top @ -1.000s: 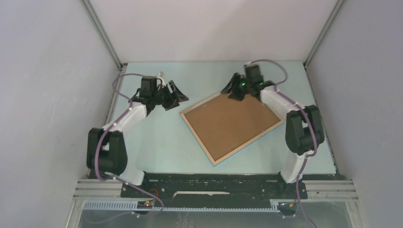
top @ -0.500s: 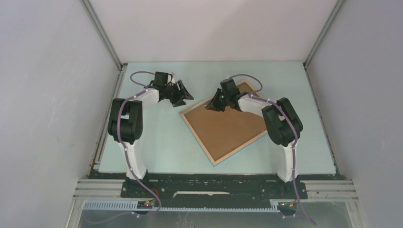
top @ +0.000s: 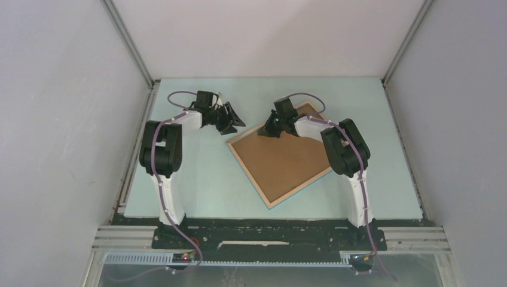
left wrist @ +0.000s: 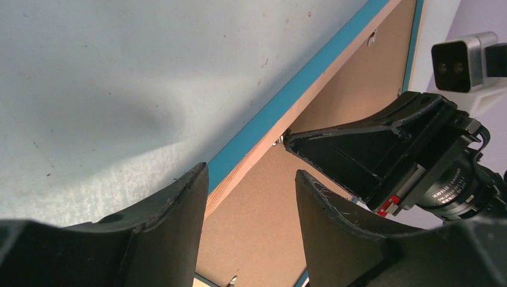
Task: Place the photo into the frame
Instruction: Install the photo frame at the center of the board.
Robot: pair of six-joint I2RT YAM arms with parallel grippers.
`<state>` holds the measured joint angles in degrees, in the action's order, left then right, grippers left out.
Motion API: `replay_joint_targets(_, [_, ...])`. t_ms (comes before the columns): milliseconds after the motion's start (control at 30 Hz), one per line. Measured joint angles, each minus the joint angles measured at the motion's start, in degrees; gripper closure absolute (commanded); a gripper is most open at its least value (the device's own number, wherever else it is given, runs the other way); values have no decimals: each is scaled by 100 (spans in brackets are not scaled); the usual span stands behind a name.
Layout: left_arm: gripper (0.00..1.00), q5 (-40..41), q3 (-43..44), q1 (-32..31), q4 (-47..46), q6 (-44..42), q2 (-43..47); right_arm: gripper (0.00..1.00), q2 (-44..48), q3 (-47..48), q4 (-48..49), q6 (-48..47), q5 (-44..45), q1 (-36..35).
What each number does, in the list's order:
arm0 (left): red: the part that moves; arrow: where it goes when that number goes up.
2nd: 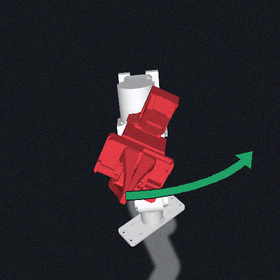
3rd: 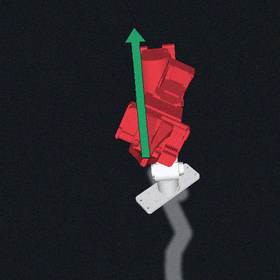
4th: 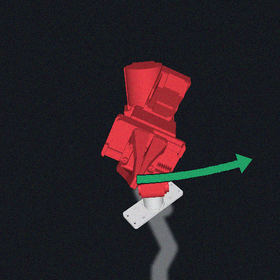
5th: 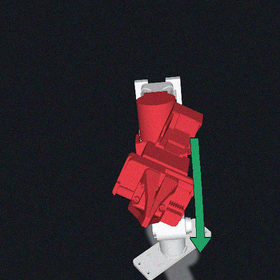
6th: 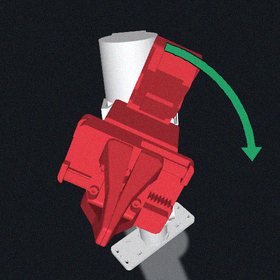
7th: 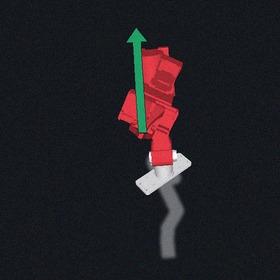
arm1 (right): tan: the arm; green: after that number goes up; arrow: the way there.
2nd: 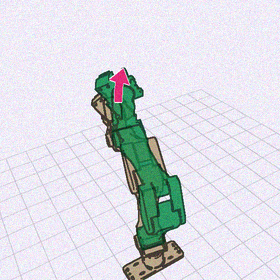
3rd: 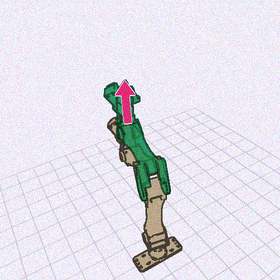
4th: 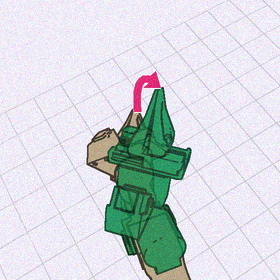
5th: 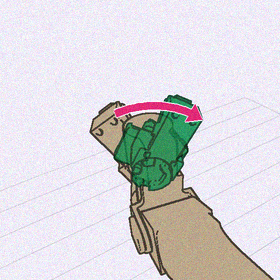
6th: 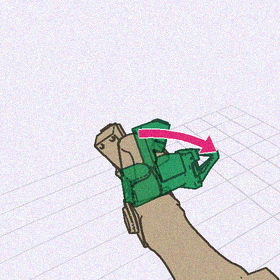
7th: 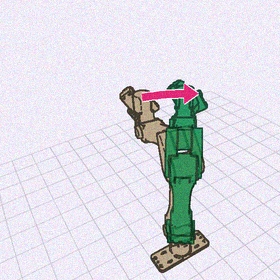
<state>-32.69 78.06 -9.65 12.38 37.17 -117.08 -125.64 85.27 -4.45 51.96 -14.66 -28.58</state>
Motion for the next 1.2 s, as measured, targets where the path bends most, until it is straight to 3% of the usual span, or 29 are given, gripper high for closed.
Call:
replay_joint_targets(667, [41, -111, 0, -13, -116, 142, -4, 98, -409, 529, 26, 87, -291, 37])
replay_joint_targets(800, [41, -122, 0, -17, -125, 144, -4, 89, -417, 527, 243, 127, -573, 90])
replay_joint_targets(1000, [40, -168, -4, -17, -155, 144, -4, 88, -278, 396, 527, 173, -866, 243])
replay_joint_targets(1100, [40, -199, -7, -17, -157, 144, -4, 85, 90, 197, 267, 76, -852, 437])
replay_joint_targets(1200, [39, -203, -7, -17, -160, 144, -4, 75, 855, -337, 31, -87, -761, 719])
